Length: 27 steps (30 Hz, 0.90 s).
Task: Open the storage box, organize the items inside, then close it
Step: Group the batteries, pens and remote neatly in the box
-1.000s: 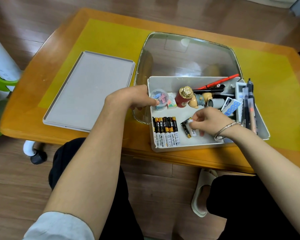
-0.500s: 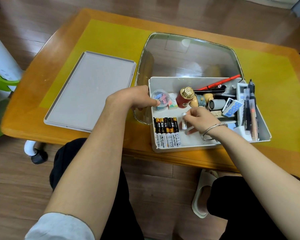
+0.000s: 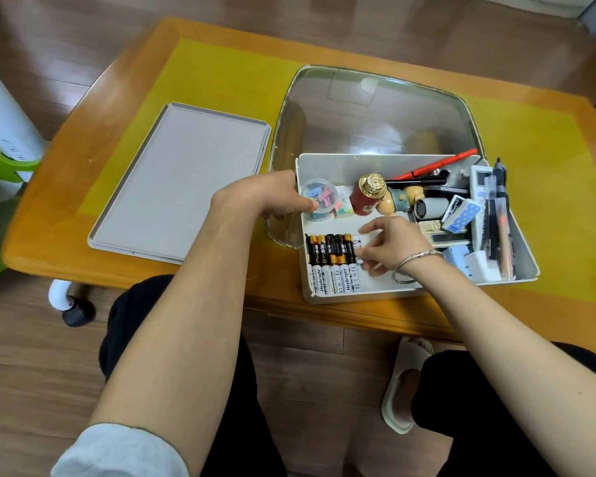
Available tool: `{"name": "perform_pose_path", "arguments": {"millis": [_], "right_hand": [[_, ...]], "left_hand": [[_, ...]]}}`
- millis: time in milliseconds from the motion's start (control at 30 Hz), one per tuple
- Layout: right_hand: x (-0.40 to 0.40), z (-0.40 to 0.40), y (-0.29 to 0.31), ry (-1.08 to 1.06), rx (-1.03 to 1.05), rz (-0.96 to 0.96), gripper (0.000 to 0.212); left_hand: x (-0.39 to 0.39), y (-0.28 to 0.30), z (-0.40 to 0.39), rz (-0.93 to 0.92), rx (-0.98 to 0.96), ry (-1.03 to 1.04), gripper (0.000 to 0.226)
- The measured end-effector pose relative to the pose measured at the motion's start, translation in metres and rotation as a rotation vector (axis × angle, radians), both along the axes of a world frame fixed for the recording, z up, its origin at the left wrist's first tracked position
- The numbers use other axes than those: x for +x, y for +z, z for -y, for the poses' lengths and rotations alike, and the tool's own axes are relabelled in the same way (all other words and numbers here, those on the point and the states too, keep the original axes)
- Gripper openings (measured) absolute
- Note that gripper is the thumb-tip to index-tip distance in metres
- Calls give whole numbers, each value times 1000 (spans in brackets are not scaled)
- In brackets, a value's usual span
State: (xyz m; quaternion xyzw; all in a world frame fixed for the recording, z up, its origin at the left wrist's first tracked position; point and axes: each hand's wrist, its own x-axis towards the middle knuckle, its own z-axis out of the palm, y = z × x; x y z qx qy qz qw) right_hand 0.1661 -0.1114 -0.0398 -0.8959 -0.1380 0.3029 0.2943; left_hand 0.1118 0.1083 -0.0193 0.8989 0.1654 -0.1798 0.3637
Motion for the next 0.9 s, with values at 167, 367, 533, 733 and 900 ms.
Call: {"name": "perform_pose_path", "arguments": {"millis": [167,367,533,733,900], "right_hand": [[-2,1,5,141,-88,55,55],[-6,0,12,228,-146,163,57],[9,25,33,178,-126,252,46],[17,67,51,216,-440,346,21],[12,68,43,302,-617,221,27]], "left_hand": [[0,0,0,-4,8,1,50],[1,0,0,-2,11,-12,46],[1,0,0,-17,32,-9,53],[1,-1,1,-11,32,0,54],[0,-2,1,-5,24,1,49]]}}
